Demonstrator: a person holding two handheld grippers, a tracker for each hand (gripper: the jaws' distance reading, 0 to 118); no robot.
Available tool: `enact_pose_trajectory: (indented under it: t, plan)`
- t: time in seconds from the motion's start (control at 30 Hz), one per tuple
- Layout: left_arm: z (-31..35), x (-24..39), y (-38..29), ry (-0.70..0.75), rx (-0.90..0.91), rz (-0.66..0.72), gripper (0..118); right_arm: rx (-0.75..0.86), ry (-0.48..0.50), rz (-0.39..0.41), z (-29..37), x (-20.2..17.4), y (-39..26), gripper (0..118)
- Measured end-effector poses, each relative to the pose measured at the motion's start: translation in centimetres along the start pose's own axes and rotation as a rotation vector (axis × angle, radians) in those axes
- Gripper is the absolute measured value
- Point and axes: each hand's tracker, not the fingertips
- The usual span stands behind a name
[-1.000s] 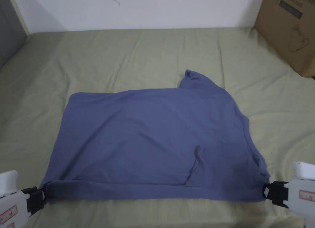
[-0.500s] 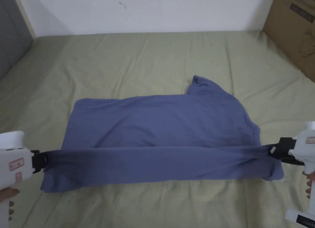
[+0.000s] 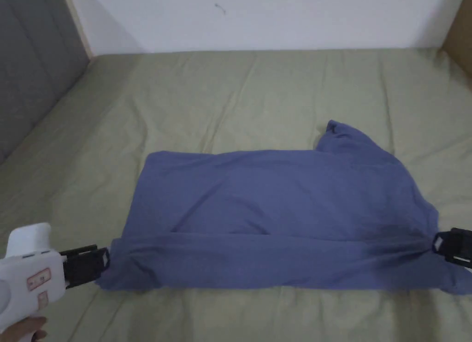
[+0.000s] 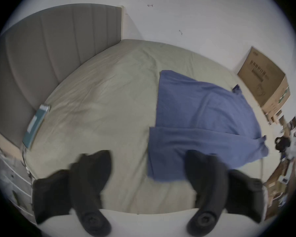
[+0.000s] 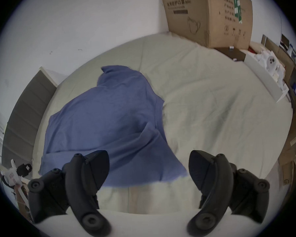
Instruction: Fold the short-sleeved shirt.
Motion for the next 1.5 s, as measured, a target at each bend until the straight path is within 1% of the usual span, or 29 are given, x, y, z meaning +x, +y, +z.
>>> enact_pose_trajectory:
  t: [0.03,0.07,0.1,0.17,0.23,0.27,0.33,0.37,0.4,0.43,0.5,0.53,0.57,0.6,0.63,0.67,0.7,0.77,0.9,0.97,1.0,1.07,1.1,1.13,1.2,1.33,1.37,1.47,1.5]
  plan:
    - [1.1,-0.6,-1.1,-0.046,0.004,0.022,33,0.001,0.012,-0.005,0.9,-0.1,-0.9,78]
    - [1.6,-0.5,-2.0,-0.049,0.004,0.029,0,-0.002,0.028,-0.018,1.6,0.0,-1.8,46]
    - [2.0,-0.3,-2.8,-0.032,0.017,0.027,0,-0.010,0.035,-0.033,2.1,0.2,-2.7,5]
    - [2.0,-0.2,-3.8,-0.035,-0.021,0.000,0,-0.049,0.048,-0.094,2.4,0.5,-4.6,4]
    - [1.3,0.0,-4.2,-0.042,-0.004,0.011,1,-0.062,0.056,-0.079,2.9,0.9,-6.3,4]
    - [0.5,0.1,-3.9,-0.044,-0.005,0.023,6,-0.074,0.044,-0.078,1.9,0.2,-3.4,4]
    - [-1.5,0.0,-3.1,-0.033,-0.009,0.046,56,-0.090,0.040,-0.080,1.9,0.3,-3.4,4]
    - [-2.6,0.0,-2.7,-0.042,-0.001,0.065,75,-0.101,0.048,-0.108,1.9,0.2,-3.4,4]
    - [-3.7,-0.1,-2.4,-0.060,-0.007,0.081,84,-0.102,0.066,-0.122,2.0,0.2,-3.4,4]
    - [-5.0,0.3,-2.2,-0.065,-0.027,0.098,82,-0.101,0.082,-0.131,2.0,0.1,-3.3,4]
    - [-7.7,0.5,-2.2,-0.048,-0.108,0.130,80,-0.097,0.068,-0.127,0.0,1.7,-7.8,7]
    - [-9.0,0.9,-2.5,-0.031,-0.163,0.112,80,-0.091,0.059,-0.118,-0.3,2.0,-7.9,17]
    - [-9.9,1.4,-3.0,-0.010,-0.191,0.085,74,-0.090,0.037,-0.110,-0.7,2.3,-8.1,36]
    - [-9.8,1.7,-3.2,0.039,-0.163,0.023,64,-0.093,0.021,-0.105,-1.1,2.7,-8.1,71]
    - [-9.1,1.9,-2.8,0.068,-0.145,-0.002,48,-0.101,-0.018,-0.080,-1.5,1.2,-7.6,89]
    - [-8.4,2.2,-2.7,0.055,-0.129,0.019,23,-0.091,-0.034,-0.049,-2.1,1.4,-7.4,91]
    - [-7.9,2.2,-2.6,0.038,-0.099,0.026,9,-0.077,-0.037,-0.042,-2.7,1.7,-7.3,92]
    - [-8.0,1.2,-2.2,-0.057,-0.112,0.073,9,-0.062,-0.043,-0.037,-3.4,-0.4,-6.0,91]
    - [-7.3,2.0,-1.8,-0.018,-0.122,0.037,9,-0.215,-0.102,-0.049,-8.0,-0.3,-4.4,90]
    - [-6.5,2.8,-1.8,-0.016,-0.120,0.027,9,-0.201,-0.131,-0.018,-7.8,-1.5,-4.6,90]
    - [-6.3,2.9,-1.8,-0.012,-0.119,0.018,9,-0.194,-0.141,0.008,-6.9,-2.2,-4.6,84]
    - [-5.8,3.1,-1.5,-0.015,-0.115,-0.001,9,-0.174,-0.126,0.108,-6.2,-2.3,-4.1,56]
    - [-5.6,3.2,-1.2,-0.016,-0.115,-0.004,9,-0.182,-0.099,0.124,-5.9,-2.3,-4.0,29]
    - [-5.2,3.2,-1.1,-0.017,-0.114,-0.008,9,-0.187,-0.060,0.097,-5.6,-2.3,-3.9,10]
    - [-4.3,3.3,-1.0,-0.024,-0.099,-0.013,9,-0.199,-0.062,0.044,-5.5,-1.6,-3.3,8]
    - [-1.6,3.8,-1.0,-0.020,-0.086,-0.097,9,-0.183,0.030,-0.102,-3.2,0.3,-3.1,7]
    - [-1.1,3.5,-1.0,-0.024,-0.086,-0.110,9,-0.184,0.050,-0.118,-2.3,0.6,-3.3,7]
    - [1.0,3.2,-2.4,-0.005,-0.086,-0.137,9,-0.185,0.014,-0.026,0.5,0.7,-5.0,7]
    - [0.5,2.1,-2.9,-0.002,-0.088,-0.139,9,-0.193,0.020,-0.024,1.1,1.0,-5.7,7]
